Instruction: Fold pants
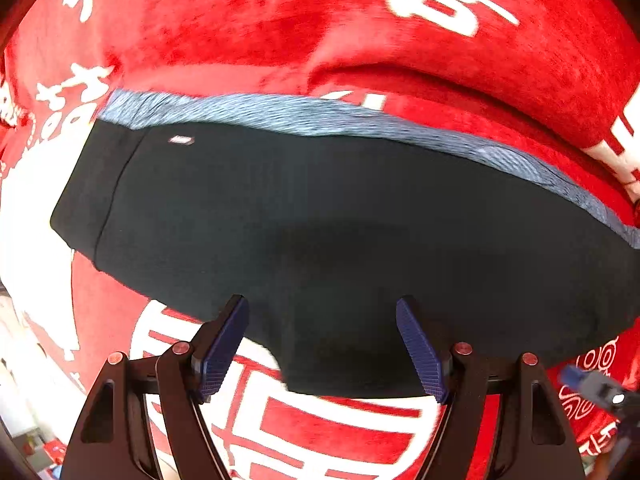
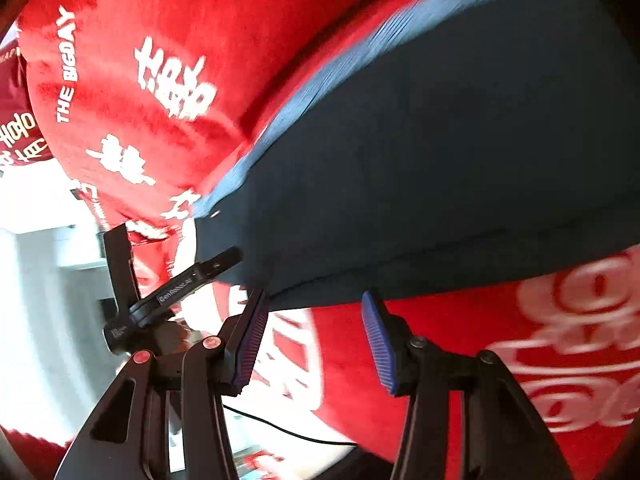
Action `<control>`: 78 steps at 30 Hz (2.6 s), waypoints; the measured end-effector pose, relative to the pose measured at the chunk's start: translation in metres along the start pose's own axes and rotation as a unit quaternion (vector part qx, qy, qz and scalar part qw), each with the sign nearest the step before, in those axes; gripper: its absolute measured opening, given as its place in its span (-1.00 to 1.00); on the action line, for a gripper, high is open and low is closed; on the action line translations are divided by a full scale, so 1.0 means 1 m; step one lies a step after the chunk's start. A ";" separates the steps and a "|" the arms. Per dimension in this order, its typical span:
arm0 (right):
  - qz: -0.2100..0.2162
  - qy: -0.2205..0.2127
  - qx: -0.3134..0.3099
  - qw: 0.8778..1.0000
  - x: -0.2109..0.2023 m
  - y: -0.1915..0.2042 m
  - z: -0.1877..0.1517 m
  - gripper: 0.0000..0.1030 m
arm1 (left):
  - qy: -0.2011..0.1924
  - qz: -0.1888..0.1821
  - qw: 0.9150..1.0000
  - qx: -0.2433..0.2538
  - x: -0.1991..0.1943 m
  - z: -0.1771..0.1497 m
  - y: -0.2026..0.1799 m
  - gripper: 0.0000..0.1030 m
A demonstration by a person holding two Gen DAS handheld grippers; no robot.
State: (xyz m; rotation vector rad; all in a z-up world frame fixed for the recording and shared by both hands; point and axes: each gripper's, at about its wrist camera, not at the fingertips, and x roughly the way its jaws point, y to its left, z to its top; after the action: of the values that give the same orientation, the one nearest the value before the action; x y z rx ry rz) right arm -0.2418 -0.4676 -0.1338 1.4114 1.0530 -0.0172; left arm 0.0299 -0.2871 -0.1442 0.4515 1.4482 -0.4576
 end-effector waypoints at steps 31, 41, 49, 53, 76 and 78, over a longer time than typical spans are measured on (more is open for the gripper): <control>-0.105 -0.032 -0.016 0.994 0.062 0.017 -0.038 -0.64 | 0.007 -0.034 0.991 0.132 0.039 -0.023 0.013 0.52; -0.218 -0.114 -0.085 0.965 -0.057 0.008 -0.014 -0.54 | -0.039 -0.042 0.985 0.162 0.016 0.013 -0.052 0.52; -0.249 -0.180 0.002 0.952 -0.146 -0.049 -0.013 -0.10 | -0.020 -0.036 0.985 0.165 0.032 0.000 -0.094 0.52; -0.223 -0.247 0.106 0.937 -0.208 -0.103 -0.014 -0.09 | -0.009 -0.034 0.988 0.149 0.038 0.008 -0.109 0.52; -0.264 -0.245 0.141 0.922 -0.258 -0.170 -0.004 -0.44 | -0.012 -0.003 0.992 0.124 0.043 -0.017 -0.115 0.80; -0.295 -0.244 0.168 0.908 -0.267 -0.167 -0.012 0.03 | 0.000 0.001 0.993 0.122 0.043 -0.014 -0.109 0.80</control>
State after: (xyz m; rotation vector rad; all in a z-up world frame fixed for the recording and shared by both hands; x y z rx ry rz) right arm -0.4989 -0.6467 -0.1030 1.2372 1.0355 -0.9862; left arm -0.0390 -0.3715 -0.1901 0.6472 1.3976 -0.6360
